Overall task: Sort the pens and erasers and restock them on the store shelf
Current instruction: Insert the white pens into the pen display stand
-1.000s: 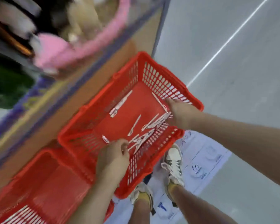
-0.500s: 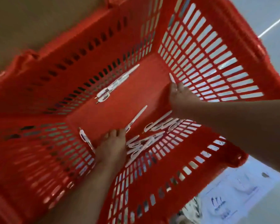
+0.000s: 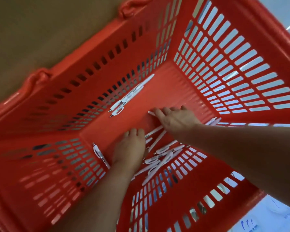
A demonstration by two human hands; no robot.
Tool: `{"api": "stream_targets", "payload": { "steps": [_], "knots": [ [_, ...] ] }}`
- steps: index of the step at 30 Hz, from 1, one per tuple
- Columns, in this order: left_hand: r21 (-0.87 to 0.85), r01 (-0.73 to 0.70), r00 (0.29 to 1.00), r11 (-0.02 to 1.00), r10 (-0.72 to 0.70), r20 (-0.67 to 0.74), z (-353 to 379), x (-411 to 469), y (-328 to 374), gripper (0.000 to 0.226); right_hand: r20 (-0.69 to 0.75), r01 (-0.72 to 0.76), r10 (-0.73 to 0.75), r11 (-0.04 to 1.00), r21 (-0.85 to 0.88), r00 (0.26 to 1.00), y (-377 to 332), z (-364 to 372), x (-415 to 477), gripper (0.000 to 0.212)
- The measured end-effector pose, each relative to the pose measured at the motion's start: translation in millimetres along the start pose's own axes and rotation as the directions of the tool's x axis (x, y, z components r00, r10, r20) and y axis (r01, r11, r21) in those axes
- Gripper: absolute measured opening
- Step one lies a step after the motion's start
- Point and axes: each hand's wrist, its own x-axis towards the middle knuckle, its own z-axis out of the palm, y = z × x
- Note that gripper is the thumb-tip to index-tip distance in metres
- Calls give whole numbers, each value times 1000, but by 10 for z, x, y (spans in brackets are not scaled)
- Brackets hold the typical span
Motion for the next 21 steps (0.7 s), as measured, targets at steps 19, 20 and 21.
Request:
{"api": "stream_targets", "payload": {
  "steps": [19, 20, 21],
  "knots": [
    [-278, 179, 982, 944, -190, -15, -303, -207, -456, 20, 147, 311, -326, 943, 117, 934, -236, 150, 85, 36],
    [-283, 184, 980, 941, -198, -21, -342, -249, -455, 19, 194, 328, -344, 938, 110, 919, -224, 104, 46, 39],
    [-296, 193, 977, 935, -210, -24, -373, -283, -452, 18, 244, 347, -356, 934, 81, 902, -208, 52, 12, 40]
  ]
}}
